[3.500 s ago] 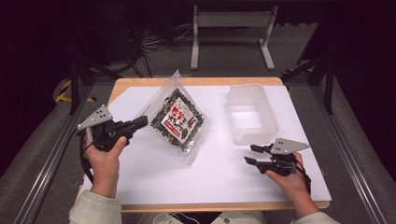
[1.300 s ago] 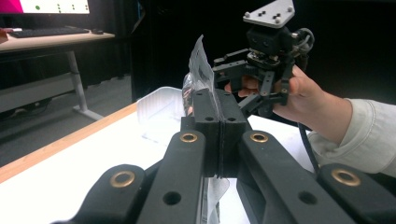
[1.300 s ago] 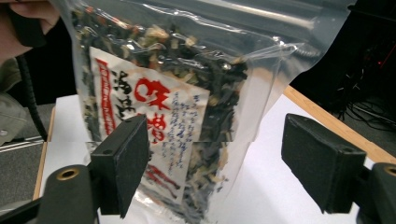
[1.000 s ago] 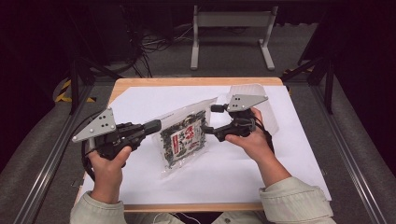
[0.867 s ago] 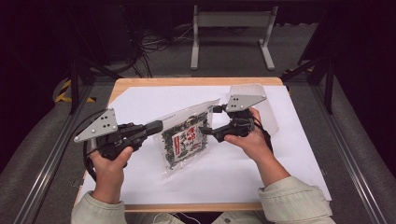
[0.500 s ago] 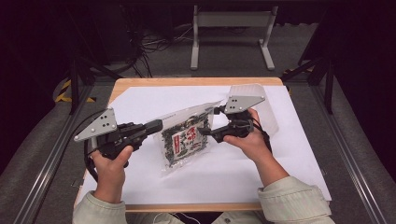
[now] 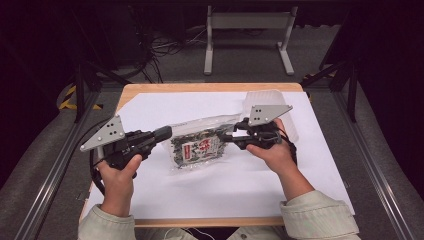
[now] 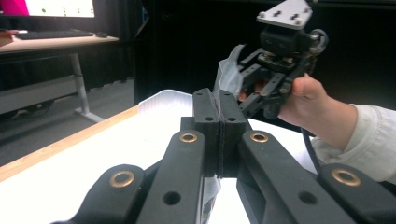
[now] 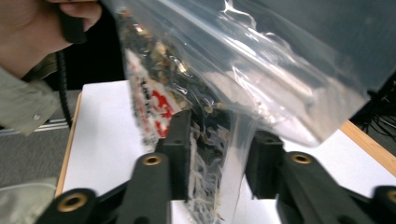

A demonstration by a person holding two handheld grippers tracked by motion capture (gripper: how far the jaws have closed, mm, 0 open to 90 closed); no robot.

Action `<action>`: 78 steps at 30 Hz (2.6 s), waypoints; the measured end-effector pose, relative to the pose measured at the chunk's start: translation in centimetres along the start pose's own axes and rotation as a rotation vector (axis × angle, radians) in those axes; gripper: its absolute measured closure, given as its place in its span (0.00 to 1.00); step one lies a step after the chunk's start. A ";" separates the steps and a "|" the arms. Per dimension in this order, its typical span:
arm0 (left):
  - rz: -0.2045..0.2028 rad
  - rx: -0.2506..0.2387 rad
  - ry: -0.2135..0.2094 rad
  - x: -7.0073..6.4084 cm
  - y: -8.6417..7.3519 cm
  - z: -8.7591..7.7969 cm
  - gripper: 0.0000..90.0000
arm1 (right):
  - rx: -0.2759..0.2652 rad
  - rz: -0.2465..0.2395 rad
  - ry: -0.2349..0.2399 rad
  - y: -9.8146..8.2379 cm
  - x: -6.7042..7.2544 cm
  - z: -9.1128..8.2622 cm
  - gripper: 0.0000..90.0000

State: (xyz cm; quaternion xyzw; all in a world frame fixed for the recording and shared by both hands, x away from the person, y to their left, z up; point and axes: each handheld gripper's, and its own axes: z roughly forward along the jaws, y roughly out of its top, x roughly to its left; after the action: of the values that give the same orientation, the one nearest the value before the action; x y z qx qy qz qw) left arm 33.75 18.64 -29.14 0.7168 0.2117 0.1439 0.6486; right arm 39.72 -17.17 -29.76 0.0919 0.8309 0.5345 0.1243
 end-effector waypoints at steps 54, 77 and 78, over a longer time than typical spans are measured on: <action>-0.109 0.185 0.186 4.2 -5.6 -0.2 0.29 | -0.129 0.164 -0.270 3.0 -4.4 -9.4 0.87; -0.093 0.283 0.199 5.9 -9.3 0.5 0.28 | -0.127 0.220 -0.482 1.2 -7.7 -13.5 0.87; -0.102 0.282 0.188 5.9 -9.4 0.6 0.28 | -0.124 0.219 -0.490 1.1 -7.8 -13.7 0.87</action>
State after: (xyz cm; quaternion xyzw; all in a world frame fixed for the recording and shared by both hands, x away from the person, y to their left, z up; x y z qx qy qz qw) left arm 38.10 21.71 -38.89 0.7725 0.3255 0.1463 0.5253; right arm 43.04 -30.77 -22.47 0.2999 0.7267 0.5566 0.2686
